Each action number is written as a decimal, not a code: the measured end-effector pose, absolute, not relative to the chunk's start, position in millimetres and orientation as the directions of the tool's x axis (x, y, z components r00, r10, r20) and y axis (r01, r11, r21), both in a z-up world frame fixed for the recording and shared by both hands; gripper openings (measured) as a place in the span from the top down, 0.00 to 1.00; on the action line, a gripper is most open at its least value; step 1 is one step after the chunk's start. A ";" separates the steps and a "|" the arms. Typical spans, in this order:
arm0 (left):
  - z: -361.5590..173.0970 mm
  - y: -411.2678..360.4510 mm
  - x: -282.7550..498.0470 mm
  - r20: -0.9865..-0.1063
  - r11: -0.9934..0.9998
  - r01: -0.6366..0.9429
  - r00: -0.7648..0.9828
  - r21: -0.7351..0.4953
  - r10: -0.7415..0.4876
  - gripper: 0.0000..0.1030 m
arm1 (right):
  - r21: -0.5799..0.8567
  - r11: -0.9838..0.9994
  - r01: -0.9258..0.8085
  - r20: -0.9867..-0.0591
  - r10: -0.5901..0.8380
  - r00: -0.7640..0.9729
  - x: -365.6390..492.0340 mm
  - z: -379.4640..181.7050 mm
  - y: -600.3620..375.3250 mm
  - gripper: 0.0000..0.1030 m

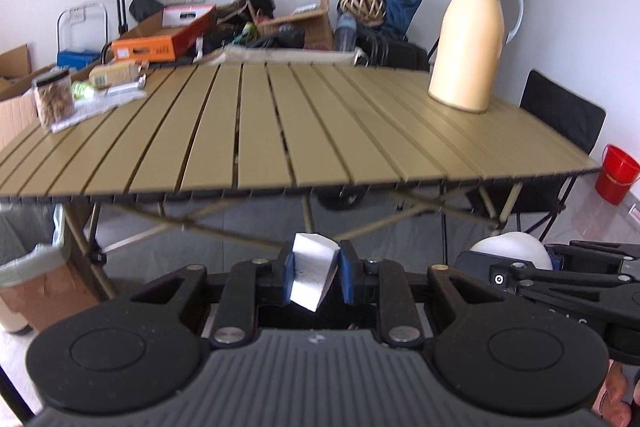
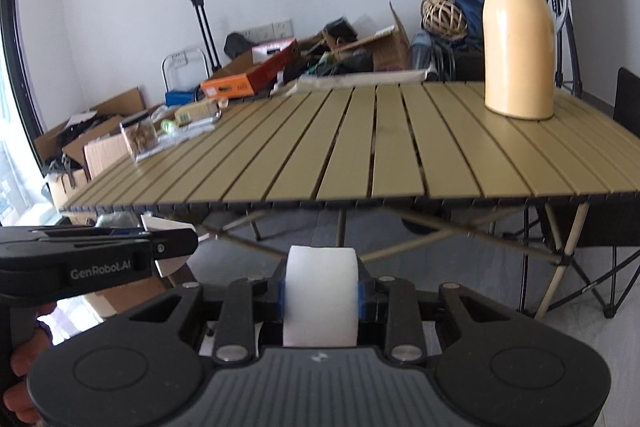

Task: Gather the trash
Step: 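Carry the held tape roll and white paper down over the black bin, then open the left tool over the black bin to drop the white paper, then move the right tool over the bin and release the white tape roll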

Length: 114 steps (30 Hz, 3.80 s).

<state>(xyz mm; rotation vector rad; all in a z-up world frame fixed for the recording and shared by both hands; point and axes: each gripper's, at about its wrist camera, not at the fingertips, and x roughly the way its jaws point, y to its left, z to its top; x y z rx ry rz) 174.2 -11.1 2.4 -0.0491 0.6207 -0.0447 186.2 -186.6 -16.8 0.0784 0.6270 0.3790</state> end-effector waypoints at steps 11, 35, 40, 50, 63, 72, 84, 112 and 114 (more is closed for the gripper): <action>-59.8 2.8 176.5 -0.690 0.997 -0.023 0.723 -0.073 -0.034 0.78 | 0.183 0.933 -0.309 -0.675 0.348 0.651 190.1 -77.2 -174.9 0.72; -181.4 27.1 211.8 -0.869 0.991 -0.081 0.492 -0.108 -0.055 0.78 | 0.165 0.948 -0.271 -0.864 0.271 0.424 218.5 -187.8 -170.6 0.72; -185.5 29.2 216.3 -0.876 0.989 -0.092 0.480 -0.114 -0.056 0.78 | 0.174 0.947 -0.270 -0.872 0.275 0.406 223.0 -194.2 -169.6 0.72; -180.1 14.3 242.7 -0.872 0.990 -0.091 0.487 -0.112 -0.054 0.78 | 0.184 0.964 -0.190 -0.880 0.248 0.404 239.4 -204.1 -192.8 0.72; -183.5 -47.1 311.2 -0.874 0.991 -0.059 0.480 -0.116 -0.074 0.78 | 0.193 0.981 -0.017 -0.870 0.179 0.460 275.6 -208.4 -256.0 0.72; -200.2 -70.9 336.8 -0.892 0.995 -0.060 0.451 -0.079 -0.044 0.78 | 0.183 0.981 0.058 -0.869 0.134 0.477 295.6 -216.9 -285.1 0.72; -202.8 -76.9 340.2 -0.901 0.994 -0.105 0.434 -0.037 0.012 0.00 | 0.164 0.984 0.067 -0.868 0.112 0.484 296.5 -216.3 -288.9 0.72; -185.9 76.5 291.5 -0.901 0.944 -0.326 0.421 -0.045 0.103 0.00 | 0.116 0.968 -0.224 -0.827 0.219 0.518 316.0 -183.4 -128.2 0.72; -185.3 83.2 288.2 -0.902 0.941 -0.334 0.419 -0.045 0.106 0.00 | 0.106 0.964 -0.245 -0.830 0.221 0.512 315.1 -184.7 -115.0 0.72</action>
